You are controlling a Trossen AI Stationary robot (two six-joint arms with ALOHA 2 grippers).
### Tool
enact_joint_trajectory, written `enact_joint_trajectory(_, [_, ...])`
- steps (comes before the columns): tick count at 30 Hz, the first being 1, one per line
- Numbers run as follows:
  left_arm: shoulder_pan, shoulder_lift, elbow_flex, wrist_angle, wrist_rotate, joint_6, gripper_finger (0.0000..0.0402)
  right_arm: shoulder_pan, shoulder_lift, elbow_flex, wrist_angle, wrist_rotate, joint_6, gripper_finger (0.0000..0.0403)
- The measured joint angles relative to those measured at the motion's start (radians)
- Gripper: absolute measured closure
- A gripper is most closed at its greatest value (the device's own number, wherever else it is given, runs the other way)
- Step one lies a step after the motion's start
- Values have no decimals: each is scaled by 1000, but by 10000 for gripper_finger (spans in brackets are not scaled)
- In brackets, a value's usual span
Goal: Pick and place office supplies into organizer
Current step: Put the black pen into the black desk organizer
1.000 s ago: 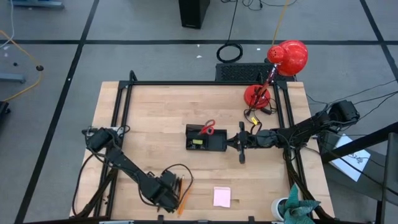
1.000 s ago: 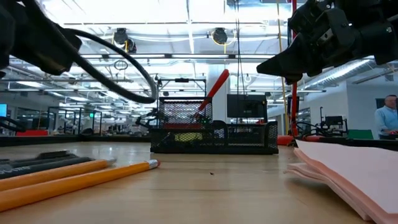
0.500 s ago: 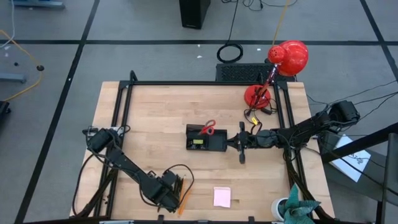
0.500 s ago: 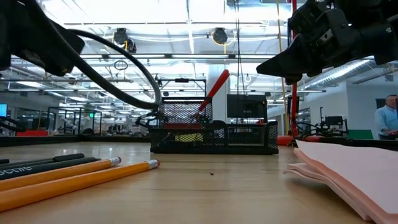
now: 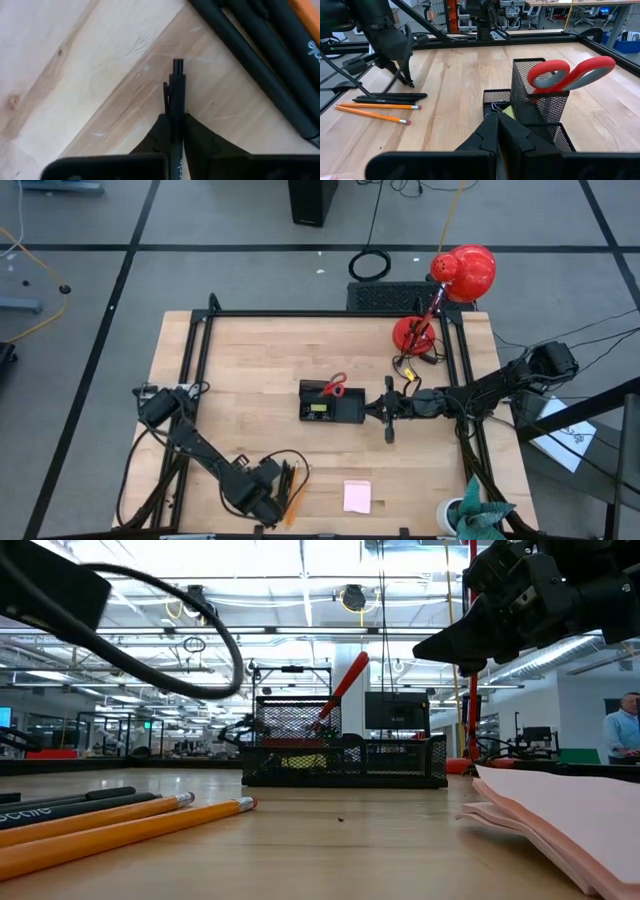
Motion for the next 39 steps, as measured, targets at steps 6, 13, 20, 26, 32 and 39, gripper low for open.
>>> enact_joint_trajectory(6, [-22, 1, -4, -53, -175, 7, 376, 0, 0, 0, 0, 0, 0, 399])
enact_joint_trajectory(13, [25, -80, -17, -194, -593, 25, 367, 0, 0, 0, 0, 0, 0, 399])
enact_joint_trajectory(20, [118, -235, -22, -174, -830, 263, 386, 0, 0, 0, 0, 0, 11, 399])
enact_joint_trajectory(26, [228, -405, -21, 142, -853, 799, 381, 0, 0, 0, 0, 0, 10, 399])
enact_joint_trajectory(32, [366, -505, -20, 578, -517, 1402, 388, 0, 0, 0, 8, 0, 8, 399])
enact_joint_trajectory(39, [562, -513, -51, 767, -168, 1577, 381, 1, 0, 0, -7, -2, 8, 399])
